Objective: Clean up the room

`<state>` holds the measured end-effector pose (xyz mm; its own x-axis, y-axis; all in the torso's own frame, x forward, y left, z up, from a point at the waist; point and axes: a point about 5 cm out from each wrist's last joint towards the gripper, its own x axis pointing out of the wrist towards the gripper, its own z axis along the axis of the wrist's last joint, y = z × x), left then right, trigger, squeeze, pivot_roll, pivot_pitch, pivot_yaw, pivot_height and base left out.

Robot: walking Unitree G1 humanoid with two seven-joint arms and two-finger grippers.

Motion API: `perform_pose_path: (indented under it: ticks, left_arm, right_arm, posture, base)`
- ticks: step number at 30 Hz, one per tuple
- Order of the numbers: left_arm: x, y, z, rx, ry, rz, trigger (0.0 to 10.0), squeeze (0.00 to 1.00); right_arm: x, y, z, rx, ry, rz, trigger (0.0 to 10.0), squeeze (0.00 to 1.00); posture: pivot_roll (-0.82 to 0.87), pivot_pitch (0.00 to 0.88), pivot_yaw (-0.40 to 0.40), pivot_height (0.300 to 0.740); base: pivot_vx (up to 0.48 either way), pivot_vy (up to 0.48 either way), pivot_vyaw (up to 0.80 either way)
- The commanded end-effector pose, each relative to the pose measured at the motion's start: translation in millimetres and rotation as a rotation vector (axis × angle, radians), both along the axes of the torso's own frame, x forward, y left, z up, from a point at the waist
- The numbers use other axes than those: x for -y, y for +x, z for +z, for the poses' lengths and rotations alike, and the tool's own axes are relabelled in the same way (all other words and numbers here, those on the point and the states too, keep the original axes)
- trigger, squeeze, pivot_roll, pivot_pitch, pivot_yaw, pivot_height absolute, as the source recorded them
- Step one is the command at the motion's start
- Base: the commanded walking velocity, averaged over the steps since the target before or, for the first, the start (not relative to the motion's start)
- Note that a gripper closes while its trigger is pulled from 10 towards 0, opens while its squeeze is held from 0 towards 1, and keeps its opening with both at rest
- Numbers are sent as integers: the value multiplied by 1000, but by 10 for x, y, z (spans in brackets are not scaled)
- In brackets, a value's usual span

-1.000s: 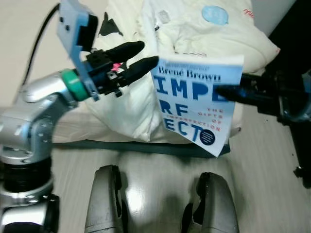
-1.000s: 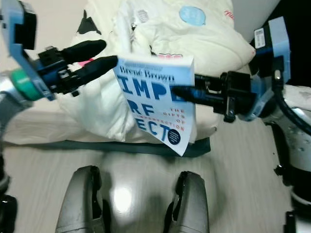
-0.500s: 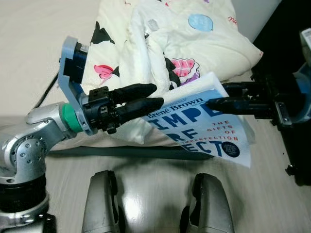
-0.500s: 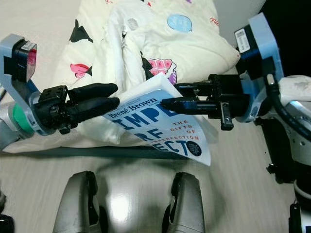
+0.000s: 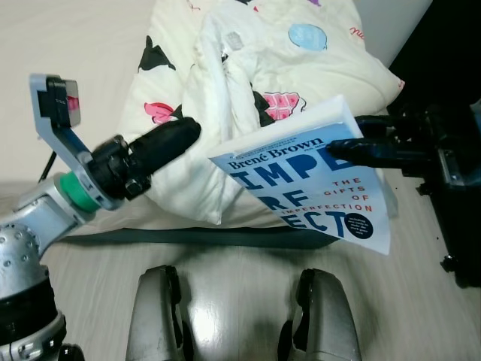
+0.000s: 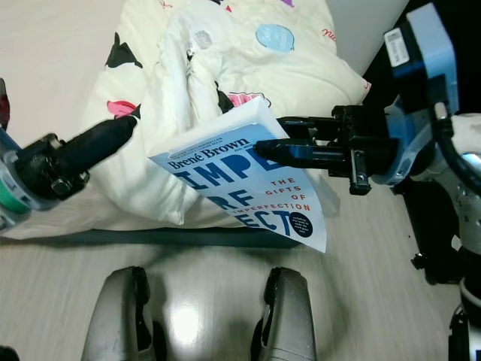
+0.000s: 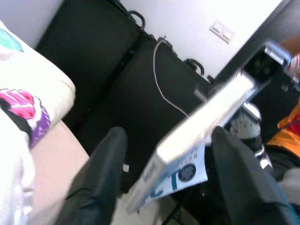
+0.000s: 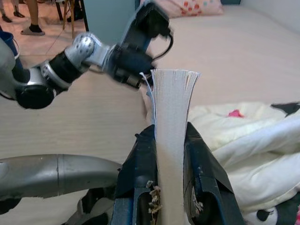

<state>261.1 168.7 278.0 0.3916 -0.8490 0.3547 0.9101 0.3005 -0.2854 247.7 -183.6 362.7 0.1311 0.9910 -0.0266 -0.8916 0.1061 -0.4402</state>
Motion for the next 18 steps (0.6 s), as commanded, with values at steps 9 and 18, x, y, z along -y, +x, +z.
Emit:
perform_pose_path:
  ticks: [9,18]
  left_arm:
    - [234,-21,-6,65,27,-23,10000,0]
    - [457,104,130,145,-106,44,10000,0]
  right_arm:
    - [22,-72,344,73,162,90,0,0]
    - [21,-77,466,28,302,196,0,0]
  posture:
    - [63,192,22,525]
    - [56,181,-10,525]
  base:
    - [0,0,0]
    - [0,0,0]
